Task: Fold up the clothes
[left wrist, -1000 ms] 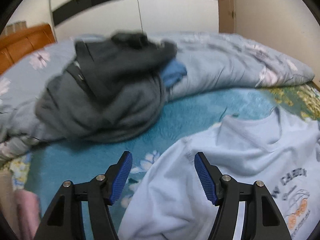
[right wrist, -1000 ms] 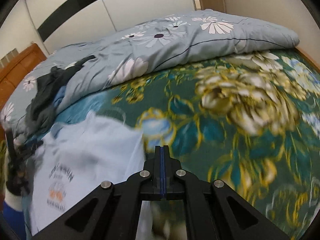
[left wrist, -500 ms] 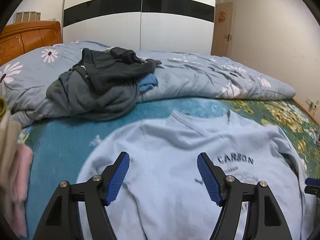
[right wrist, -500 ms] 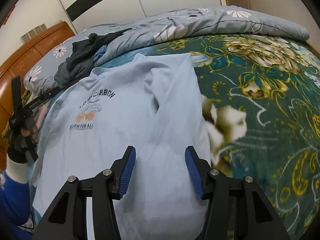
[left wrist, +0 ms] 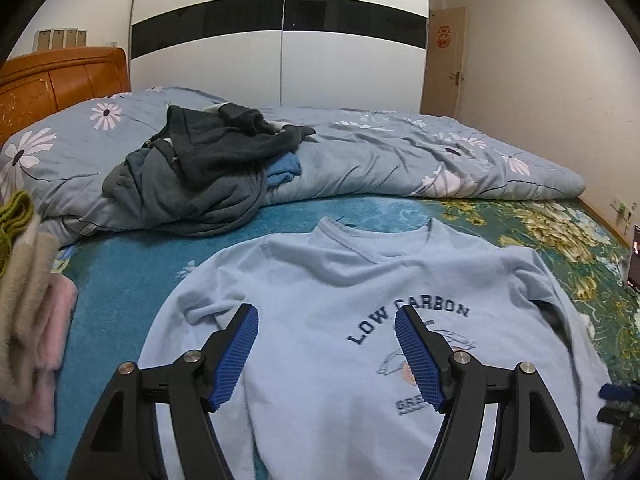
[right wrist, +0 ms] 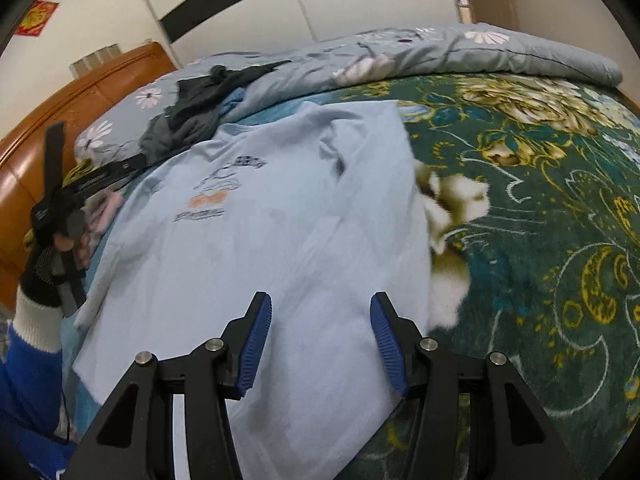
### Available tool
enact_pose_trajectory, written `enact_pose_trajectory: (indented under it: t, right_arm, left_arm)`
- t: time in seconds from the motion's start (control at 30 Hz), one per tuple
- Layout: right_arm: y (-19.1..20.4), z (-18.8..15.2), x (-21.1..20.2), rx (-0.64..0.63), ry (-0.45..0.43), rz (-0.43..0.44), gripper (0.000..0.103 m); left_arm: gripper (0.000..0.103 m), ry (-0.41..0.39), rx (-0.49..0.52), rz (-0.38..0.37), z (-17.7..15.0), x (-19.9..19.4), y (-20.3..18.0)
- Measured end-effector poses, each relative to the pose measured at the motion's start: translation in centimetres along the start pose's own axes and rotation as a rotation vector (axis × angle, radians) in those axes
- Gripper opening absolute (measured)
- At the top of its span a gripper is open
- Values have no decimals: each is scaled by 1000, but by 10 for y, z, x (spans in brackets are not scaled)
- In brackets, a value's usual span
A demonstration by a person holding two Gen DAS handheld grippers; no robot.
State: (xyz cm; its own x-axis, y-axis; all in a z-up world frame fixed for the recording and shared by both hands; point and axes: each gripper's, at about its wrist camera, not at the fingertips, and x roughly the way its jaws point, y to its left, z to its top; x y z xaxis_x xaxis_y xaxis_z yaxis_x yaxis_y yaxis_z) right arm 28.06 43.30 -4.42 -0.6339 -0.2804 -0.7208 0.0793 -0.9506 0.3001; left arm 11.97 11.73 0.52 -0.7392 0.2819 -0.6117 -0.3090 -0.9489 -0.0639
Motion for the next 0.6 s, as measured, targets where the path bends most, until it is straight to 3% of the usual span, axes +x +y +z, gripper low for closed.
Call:
enact_pose_trajectory:
  t: [0.13, 0.43, 0.5, 0.6]
  right_arm:
    - [11, -8, 3, -38, 20, 2, 53]
    - [38, -15, 18, -177, 44, -159, 53]
    - [34, -15, 16, -159, 41, -156, 53]
    - [24, -12, 12, -104, 33, -129, 38]
  left_arm:
    - [75, 3, 0, -16, -1, -4, -10]
    - [75, 8, -2, -37, -1, -10, -26]
    - [75, 8, -1, -38, -1, -11, -29]
    - [75, 8, 9, -35, -1, -11, -32]
